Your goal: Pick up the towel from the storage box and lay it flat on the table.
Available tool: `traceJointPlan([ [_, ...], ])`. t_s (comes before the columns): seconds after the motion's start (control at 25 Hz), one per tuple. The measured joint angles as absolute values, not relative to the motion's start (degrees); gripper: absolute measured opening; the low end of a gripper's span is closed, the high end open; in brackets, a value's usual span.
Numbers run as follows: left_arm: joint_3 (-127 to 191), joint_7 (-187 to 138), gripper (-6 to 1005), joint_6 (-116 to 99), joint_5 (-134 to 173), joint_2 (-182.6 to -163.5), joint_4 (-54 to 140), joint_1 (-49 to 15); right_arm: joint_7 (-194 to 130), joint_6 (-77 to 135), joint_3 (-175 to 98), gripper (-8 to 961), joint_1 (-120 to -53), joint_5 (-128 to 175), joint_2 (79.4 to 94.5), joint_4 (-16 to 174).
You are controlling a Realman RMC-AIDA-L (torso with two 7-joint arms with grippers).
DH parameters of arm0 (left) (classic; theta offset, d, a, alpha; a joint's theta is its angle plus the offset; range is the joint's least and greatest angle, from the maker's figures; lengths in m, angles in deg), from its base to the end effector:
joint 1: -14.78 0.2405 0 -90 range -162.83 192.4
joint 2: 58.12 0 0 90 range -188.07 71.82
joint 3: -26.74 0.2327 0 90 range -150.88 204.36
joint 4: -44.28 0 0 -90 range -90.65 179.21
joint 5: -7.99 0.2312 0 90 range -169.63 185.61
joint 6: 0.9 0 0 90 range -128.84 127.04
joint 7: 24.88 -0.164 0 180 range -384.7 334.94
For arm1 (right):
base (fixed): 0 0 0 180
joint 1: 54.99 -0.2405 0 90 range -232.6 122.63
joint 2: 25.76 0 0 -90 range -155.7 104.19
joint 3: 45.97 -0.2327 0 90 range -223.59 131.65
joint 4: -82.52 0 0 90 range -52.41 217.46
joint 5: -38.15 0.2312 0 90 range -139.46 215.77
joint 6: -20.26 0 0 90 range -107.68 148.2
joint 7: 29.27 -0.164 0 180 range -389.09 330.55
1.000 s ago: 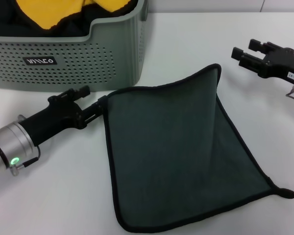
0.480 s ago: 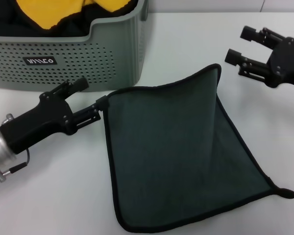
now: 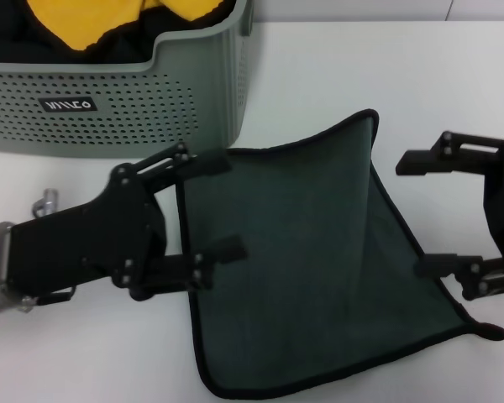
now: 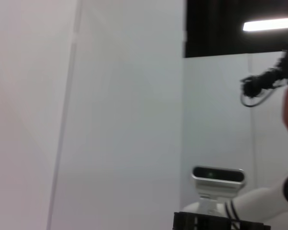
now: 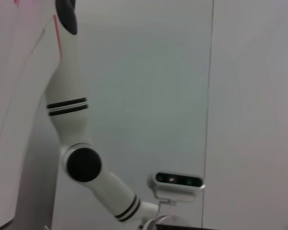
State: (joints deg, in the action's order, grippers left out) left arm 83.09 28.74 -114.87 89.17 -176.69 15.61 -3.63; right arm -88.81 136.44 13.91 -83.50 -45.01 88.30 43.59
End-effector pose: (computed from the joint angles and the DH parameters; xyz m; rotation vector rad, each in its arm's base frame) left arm -0.2221 0.2474 0.0054 -2.5748 -0.1050 -1.4813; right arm 0.1703 0.2876 0.0363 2.7966 0.2981 -1.3498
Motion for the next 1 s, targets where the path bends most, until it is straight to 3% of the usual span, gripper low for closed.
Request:
traceJointPlan([
  [0.44,83.07,29.06,832,-114.82,92.3,-176.9,16.1,-7.41,-87.94,132.38,14.07,779,-83.68,-46.71,89.57,44.45],
  [1.0,82.79,29.59,832,-113.85,92.54,-177.32,16.77,-7.63,-86.08,129.67,14.14,778,-84.13,-46.84,89.73,47.13],
])
